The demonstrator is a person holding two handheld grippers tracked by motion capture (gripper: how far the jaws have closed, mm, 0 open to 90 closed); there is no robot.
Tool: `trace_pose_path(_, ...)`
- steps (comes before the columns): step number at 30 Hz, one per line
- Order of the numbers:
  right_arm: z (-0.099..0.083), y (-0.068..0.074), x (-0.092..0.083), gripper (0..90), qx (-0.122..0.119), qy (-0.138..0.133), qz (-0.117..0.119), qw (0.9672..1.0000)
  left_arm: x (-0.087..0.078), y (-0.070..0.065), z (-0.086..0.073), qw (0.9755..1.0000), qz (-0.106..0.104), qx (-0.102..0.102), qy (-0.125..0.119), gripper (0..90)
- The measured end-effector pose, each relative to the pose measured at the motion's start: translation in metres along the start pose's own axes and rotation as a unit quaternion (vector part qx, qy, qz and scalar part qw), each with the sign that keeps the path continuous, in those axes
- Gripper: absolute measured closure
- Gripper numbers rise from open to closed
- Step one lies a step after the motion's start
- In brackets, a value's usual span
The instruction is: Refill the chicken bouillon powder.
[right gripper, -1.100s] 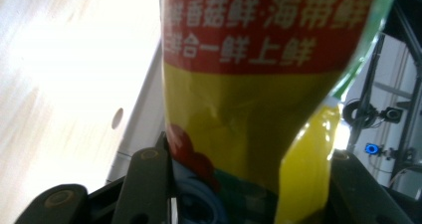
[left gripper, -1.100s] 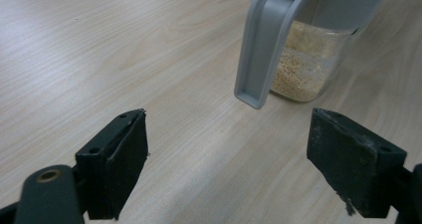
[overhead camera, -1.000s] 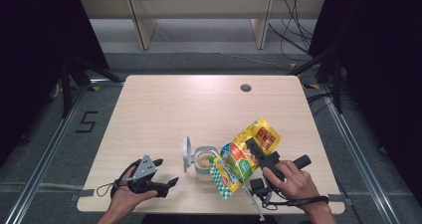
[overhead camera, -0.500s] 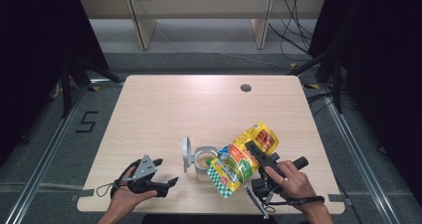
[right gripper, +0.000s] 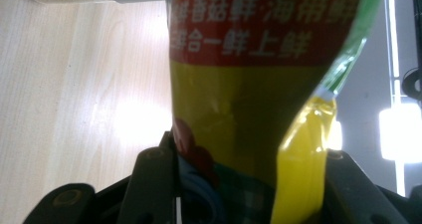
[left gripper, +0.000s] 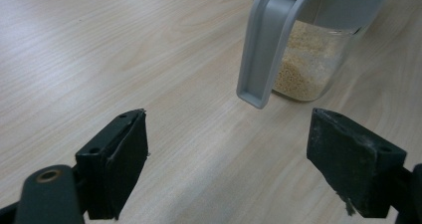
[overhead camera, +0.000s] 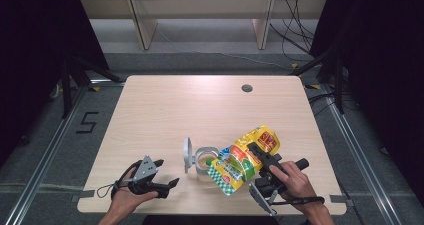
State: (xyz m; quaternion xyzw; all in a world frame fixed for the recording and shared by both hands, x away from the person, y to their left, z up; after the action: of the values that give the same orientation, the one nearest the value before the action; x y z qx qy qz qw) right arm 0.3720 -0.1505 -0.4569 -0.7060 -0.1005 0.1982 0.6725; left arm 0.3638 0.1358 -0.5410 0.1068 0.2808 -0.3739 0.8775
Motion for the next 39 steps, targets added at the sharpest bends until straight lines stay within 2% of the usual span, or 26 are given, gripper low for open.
trace_pose_path(3, -0.004, 0.004, 0.001, 61.8, 0.019, 0.005, 0.011, 0.9997, 0.0, 0.001, 0.0, 1.0, -0.001, 0.002, 0.003, 16.1)
trace_pose_path(4, -0.005, 0.003, 0.002, 61.8, 0.02, 0.001, 0.011, 0.9997, 0.002, -0.001, 0.003, 0.9998, -0.001, -0.008, -0.018, 16.1)
trace_pose_path(5, -0.008, 0.006, 0.003, 61.9, 0.044, 0.003, 0.015, 0.9989, -0.001, 0.0, 0.0, 1.0, 0.0, 0.003, 0.002, 16.1)
trace_pose_path(6, -0.008, 0.005, 0.003, 62.0, 0.039, 0.002, 0.018, 0.9991, 0.0, 0.0, 0.0, 1.0, -0.001, 0.001, 0.002, 16.1)
trace_pose_path(10, -0.013, 0.011, 0.005, 62.4, 0.09, -0.001, 0.031, 0.9955, 0.0, 0.002, -0.001, 0.9999, 0.003, 0.013, 0.006, 16.1)
trace_pose_path(11, -0.013, 0.009, 0.006, 62.4, 0.077, -0.005, 0.032, 0.9965, -0.001, 0.002, -0.001, 0.9997, 0.004, 0.02, 0.009, 16.1)
trace_pose_path(13, -0.014, 0.017, 0.006, 62.6, 0.118, -0.001, 0.047, 0.9919, -0.001, 0.003, -0.001, 0.9998, 0.003, 0.021, 0.007, 16.1)
trace_pose_path(14, -0.012, 0.018, 0.008, 62.6, 0.127, -0.02, 0.047, 0.9905, 0.0, 0.001, 0.0, 0.9999, 0.0, 0.013, 0.002, 16.1)
trace_pose_path(16, -0.012, 0.015, 0.01, 62.9, 0.112, -0.031, 0.048, 0.992, -0.001, 0.001, 0.0, 1.0, 0.0, 0.004, 0.003, 16.1)
trace_pose_path(17, -0.013, 0.02, 0.009, 63.0, 0.141, -0.023, 0.055, 0.9883, -0.001, 0.001, 0.0, 0.9999, 0.001, 0.011, 0.002, 16.1)
trace_pose_path(19, -0.013, 0.023, 0.008, 63.2, 0.148, -0.026, 0.066, 0.9865, 0.0, 0.002, -0.001, 0.9999, 0.002, 0.007, 0.007, 16.1)
trace_pose_path(20, -0.012, 0.02, 0.01, 63.2, 0.126, -0.037, 0.066, 0.9892, 0.0, 0.001, -0.001, 1.0, 0.001, 0.007, 0.007, 16.1)
trace_pose_path(21, -0.012, 0.02, 0.01, 63.3, 0.126, -0.033, 0.063, 0.9894, -0.001, 0.001, -0.001, 0.9999, 0.003, 0.009, 0.007, 16.1)
trace_pose_path(22, -0.013, 0.026, 0.01, 63.3, 0.157, -0.029, 0.073, 0.9845, -0.001, 0.002, -0.001, 0.9999, 0.005, 0.011, 0.009, 16.1)
trace_pose_path(23, -0.011, 0.022, 0.012, 63.4, 0.135, -0.045, 0.069, 0.9875, -0.002, 0.003, -0.002, 0.9996, 0.009, 0.019, 0.018, 16.1)
trace_pose_path(24, -0.012, 0.028, 0.01, 63.6, 0.168, -0.032, 0.081, 0.9819, -0.001, 0.003, -0.002, 0.9997, 0.007, 0.021, 0.014, 16.1)
trace_pose_path(26, -0.012, 0.026, 0.011, 63.9, 0.161, -0.04, 0.082, 0.9828, -0.001, 0.004, -0.001, 0.9995, 0.007, 0.028, 0.014, 16.1)
trace_pose_path(27, -0.011, 0.029, 0.01, 64.0, 0.19, -0.039, 0.088, 0.9771, -0.001, 0.003, -0.002, 0.9998, 0.006, 0.015, 0.015, 16.1)
trace_pose_path(28, -0.012, 0.026, 0.01, 64.0, 0.169, -0.044, 0.09, 0.9806, -0.001, 0.002, -0.002, 0.9998, 0.004, 0.013, 0.012, 16.1)
trace_pose_path(29, -0.011, 0.03, 0.009, 64.0, 0.206, -0.039, 0.095, 0.9732, 0.0, 0.0, 0.0, 1.0, -0.001, 0.004, 0.002, 16.1)
trace_pose_path(32, -0.012, 0.028, 0.01, 64.4, 0.222, -0.051, 0.092, 0.9692, -0.001, 0.001, 0.0, 0.9999, 0.001, 0.01, 0.003, 16.1)
trace_pose_path(33, -0.012, 0.031, 0.009, 64.4, 0.24, -0.048, 0.103, 0.9642, -0.001, 0.002, 0.0, 0.9998, 0.0, 0.017, 0.005, 16.1)
trace_pose_path(34, -0.013, 0.031, 0.008, 64.5, 0.246, -0.05, 0.104, 0.9625, 0.0, 0.001, -0.001, 1.0, 0.001, 0.004, 0.005, 16.1)
trace_pose_path(36, -0.014, 0.031, 0.008, 64.8, 0.275, -0.061, 0.111, 0.953, -0.001, 0.002, 0.0, 0.9998, 0.002, 0.019, 0.004, 16.1)
trace_pose_path(38, -0.014, 0.031, 0.008, 65.2, 0.296, -0.076, 0.119, 0.9447, -0.001, 0.001, 0.0, 0.9999, 0.001, 0.016, 0.003, 16.1)
trace_pose_path(39, -0.012, 0.033, 0.006, 65.3, 0.321, -0.078, 0.125, 0.9357, 0.0, 0.001, 0.0, 0.9999, 0.001, 0.011, 0.002, 16.1)
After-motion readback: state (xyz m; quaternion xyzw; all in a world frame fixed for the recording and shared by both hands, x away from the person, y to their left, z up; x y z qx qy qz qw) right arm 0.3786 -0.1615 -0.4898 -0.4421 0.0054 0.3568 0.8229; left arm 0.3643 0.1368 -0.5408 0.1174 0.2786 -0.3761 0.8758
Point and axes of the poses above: each handheld gripper's, and its own axes: x roughly forward along the jaws, z roughly out of its top, y roughly to its left, the point moved 8 cm from there along x, roughly forward along the jaws, and after that the axes turned 3 degrees about y, right-handed, at the moved point
